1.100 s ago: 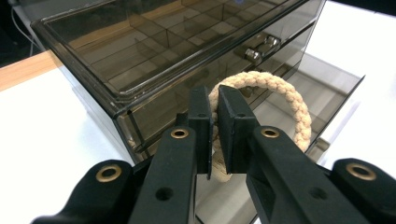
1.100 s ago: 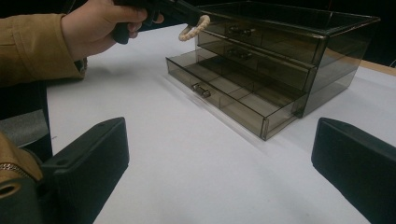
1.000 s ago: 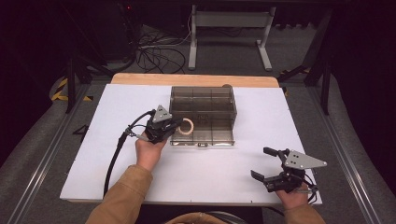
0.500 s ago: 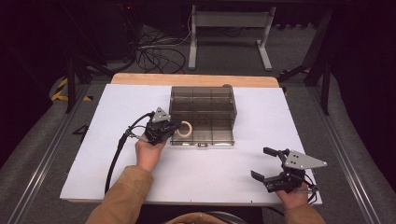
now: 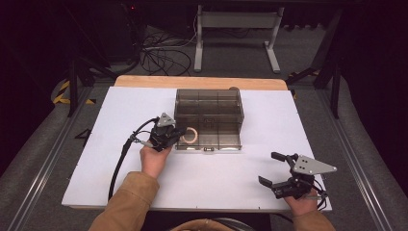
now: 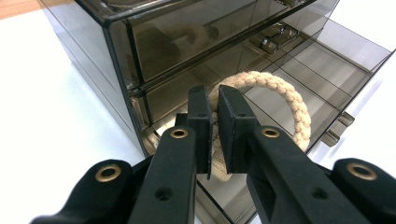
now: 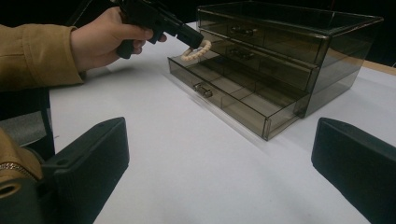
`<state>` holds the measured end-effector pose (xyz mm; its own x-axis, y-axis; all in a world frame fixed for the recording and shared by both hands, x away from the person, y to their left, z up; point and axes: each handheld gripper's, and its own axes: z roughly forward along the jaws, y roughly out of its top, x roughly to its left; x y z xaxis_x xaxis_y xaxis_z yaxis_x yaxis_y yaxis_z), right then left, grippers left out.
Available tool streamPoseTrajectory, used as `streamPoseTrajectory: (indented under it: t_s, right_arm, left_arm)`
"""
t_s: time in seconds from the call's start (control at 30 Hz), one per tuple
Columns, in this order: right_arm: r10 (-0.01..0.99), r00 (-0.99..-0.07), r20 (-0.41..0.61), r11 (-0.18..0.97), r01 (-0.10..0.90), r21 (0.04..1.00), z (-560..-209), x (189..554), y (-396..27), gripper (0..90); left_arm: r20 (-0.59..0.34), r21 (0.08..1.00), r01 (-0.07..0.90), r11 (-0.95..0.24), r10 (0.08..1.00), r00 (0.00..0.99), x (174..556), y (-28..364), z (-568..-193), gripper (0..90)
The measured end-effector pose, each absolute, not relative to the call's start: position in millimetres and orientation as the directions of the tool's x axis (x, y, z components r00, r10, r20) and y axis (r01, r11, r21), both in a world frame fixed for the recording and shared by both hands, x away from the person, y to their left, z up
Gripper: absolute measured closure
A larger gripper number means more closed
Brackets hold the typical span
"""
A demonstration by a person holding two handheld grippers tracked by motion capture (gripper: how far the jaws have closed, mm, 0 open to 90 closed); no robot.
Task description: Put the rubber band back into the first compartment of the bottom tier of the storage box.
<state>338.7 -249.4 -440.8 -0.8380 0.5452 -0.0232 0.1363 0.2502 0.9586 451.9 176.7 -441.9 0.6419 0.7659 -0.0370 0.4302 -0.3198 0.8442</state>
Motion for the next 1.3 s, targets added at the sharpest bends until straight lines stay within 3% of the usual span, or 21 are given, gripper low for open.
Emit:
streamPoseTrajectory:
  t_s: [0.6, 0.7, 1.3]
  right_arm:
    - [0.544, -0.839, -0.021, 0.247, 0.136, 0.959, -441, 339, -249, 4.7]
    - [0.544, -0.839, -0.021, 0.246, 0.136, 0.96, -441, 339, -250, 4.7]
    - [0.543, -0.839, -0.017, 0.241, 0.136, 0.961, -441, 339, -250, 4.6]
  left_arm:
    - [-0.018, 0.834, 0.436, -0.339, 0.772, 0.635, 452, 175, -445, 81.6]
    - [-0.027, 0.836, 0.44, -0.329, 0.775, 0.631, 452, 174, -445, 72.6]
    - [-0.02, 0.909, 0.319, -0.268, 0.736, 0.677, 426, 181, -408, 43.4]
